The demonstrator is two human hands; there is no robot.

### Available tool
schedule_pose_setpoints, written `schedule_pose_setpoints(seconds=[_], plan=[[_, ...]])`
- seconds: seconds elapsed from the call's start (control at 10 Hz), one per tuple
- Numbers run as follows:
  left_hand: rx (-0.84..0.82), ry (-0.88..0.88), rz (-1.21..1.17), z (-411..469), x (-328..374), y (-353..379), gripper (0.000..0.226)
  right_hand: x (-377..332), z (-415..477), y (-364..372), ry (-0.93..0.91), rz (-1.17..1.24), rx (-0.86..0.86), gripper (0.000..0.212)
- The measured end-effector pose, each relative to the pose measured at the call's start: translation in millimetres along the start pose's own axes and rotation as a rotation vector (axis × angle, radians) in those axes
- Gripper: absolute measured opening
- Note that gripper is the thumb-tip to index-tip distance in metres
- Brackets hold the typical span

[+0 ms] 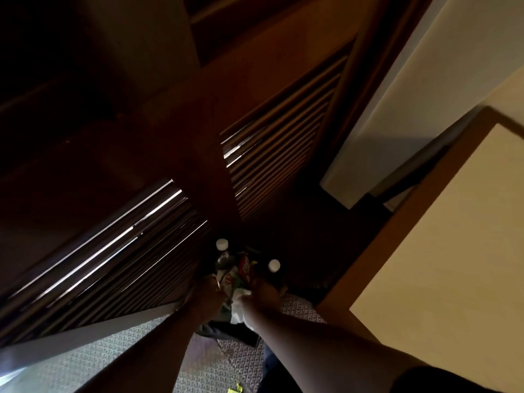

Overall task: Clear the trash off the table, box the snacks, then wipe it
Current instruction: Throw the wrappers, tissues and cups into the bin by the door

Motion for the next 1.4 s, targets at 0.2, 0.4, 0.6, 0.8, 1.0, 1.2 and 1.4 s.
schedule_pose_setpoints(seconds=[0.2, 0.4, 0.6, 0.8, 1.0, 1.2, 1.4], plan=[[0.004, -0.067, 0.03, 3, 17, -18, 0.006, -18, -9, -11, -0.04, -0.034, 0.005, 0.05], [0.101, -0.075, 0.314, -15, 74, -56, 0.042, -50, -28, -66, -0.185, -0.188, 0.158, 0.064], [0.265, 0.145, 0.311, -57, 200, -91, 0.039, -76, -69, -170, -0.366, 0.045, 0.297, 0.027], [0.232, 0.522, 0.127, -121, 360, -52, 0.035, -26, -142, -348, -0.503, 0.2, 0.634, 0.017], [0.073, 0.849, 0.171, -191, 522, 99, 0.029, 159, -210, -497, -0.317, 0.314, 1.016, 0.013], [-0.139, 1.091, 0.362, -264, 617, 288, 0.032, 369, -283, -568, 0.001, 0.301, 1.204, 0.012], [-0.169, 1.302, 0.714, -324, 677, 451, 0.049, 535, -323, -588, 0.339, 0.161, 1.145, 0.028]])
Point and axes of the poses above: each hand's wrist, its own z-axis towards the middle knuckle, its own y-axis out of the palm, x = y × z, the point moved 10 cm from there along z, towards the middle knuckle, and after that the axes turned 4 degrees about -z, right-handed, at the moved point
